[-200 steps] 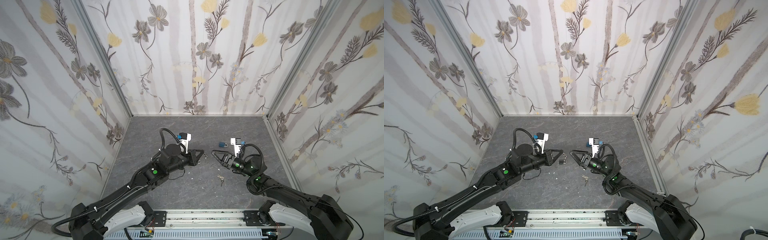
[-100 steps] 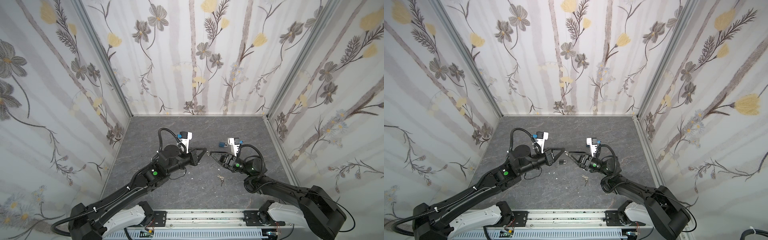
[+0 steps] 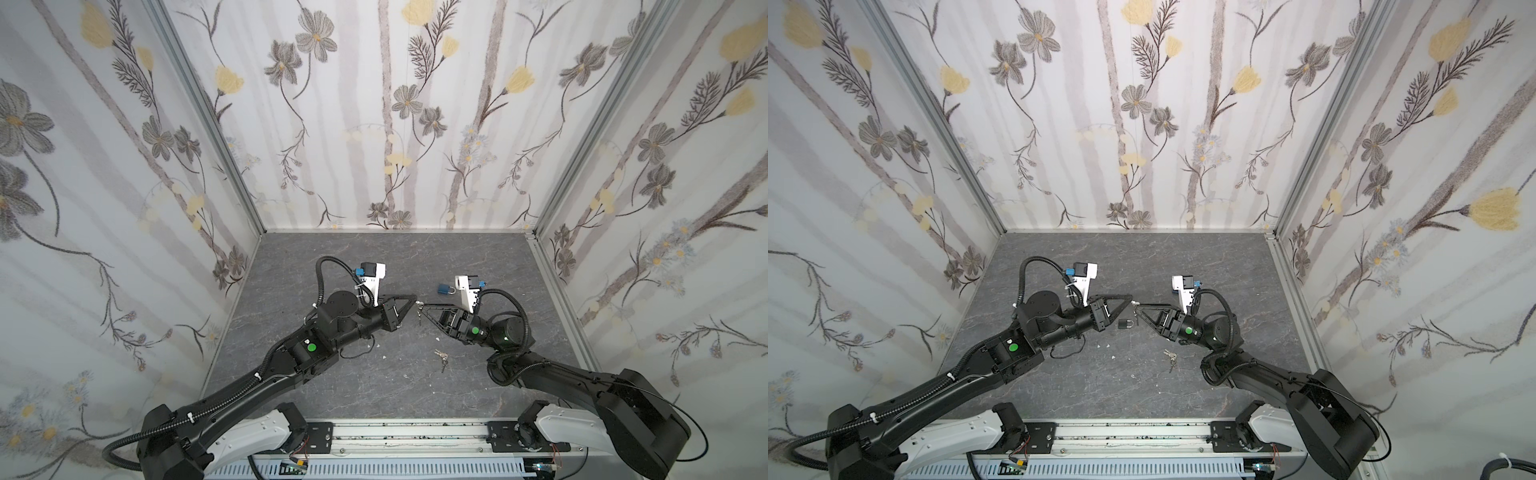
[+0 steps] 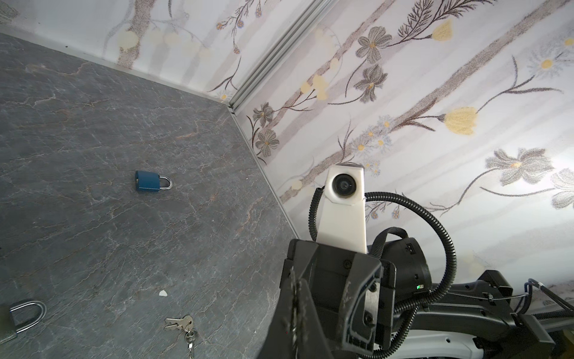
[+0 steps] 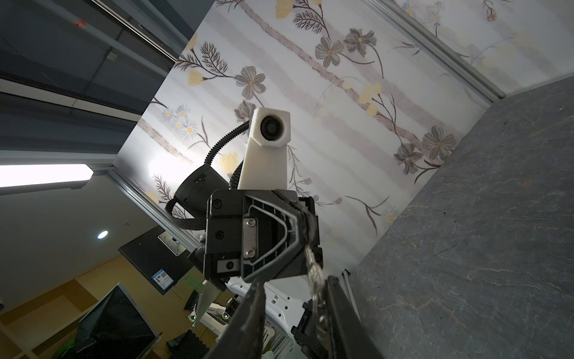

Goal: Unlock with the key

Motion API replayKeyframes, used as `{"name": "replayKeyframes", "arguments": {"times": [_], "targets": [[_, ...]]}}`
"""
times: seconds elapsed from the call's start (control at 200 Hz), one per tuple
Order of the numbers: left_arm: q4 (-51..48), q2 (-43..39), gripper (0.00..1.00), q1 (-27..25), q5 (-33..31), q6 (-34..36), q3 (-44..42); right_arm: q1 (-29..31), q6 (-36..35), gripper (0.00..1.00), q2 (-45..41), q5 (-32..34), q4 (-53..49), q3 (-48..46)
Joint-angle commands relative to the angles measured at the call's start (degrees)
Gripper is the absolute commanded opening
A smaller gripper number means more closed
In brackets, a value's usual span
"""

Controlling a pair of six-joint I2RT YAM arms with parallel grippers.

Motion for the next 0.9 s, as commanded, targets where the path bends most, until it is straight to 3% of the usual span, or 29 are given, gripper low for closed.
{"name": "replayKeyframes", "arguments": {"times": [0.0,0.25,0.43,0.525,0.654,0.699,0.814,0.894], "targets": [[3.23,0.12,0.00,-0.28,0.09,-0.35,-0.14,0.09,1.51,0.30,0.66,-0.76,4.18,0.66],[3.90,0.21,0.00,-0.73,-0.15,-0.62,-0.23,0.05,2.19,0.17,1.54,-0.87,5.31,0.76],[4.33,0.38,0.00,-0.89,0.27,-0.92,-0.38,-0.02,2.18,0.00,1.81,-0.42,5.25,0.70],[4.22,0.34,0.00,-0.81,0.36,-1.12,-0.41,0.01,1.68,0.00,1.75,-0.51,4.55,0.61],[3.70,-0.05,0.24,-0.85,0.53,-1.70,-0.58,-0.08,0.36,0.00,1.04,-0.34,3.04,0.19],[3.65,-0.14,0.27,-0.81,0.90,-1.84,-0.66,-0.17,0.01,0.00,0.70,-0.34,2.61,0.05],[4.05,0.67,0.22,-0.82,3.57,-2.01,-0.34,-0.15,-1.06,0.00,0.02,-0.58,0.71,0.25],[4.50,1.88,0.09,-0.85,5.45,-2.24,0.29,-0.14,-1.16,0.00,-0.07,-0.86,0.65,0.24]]}}
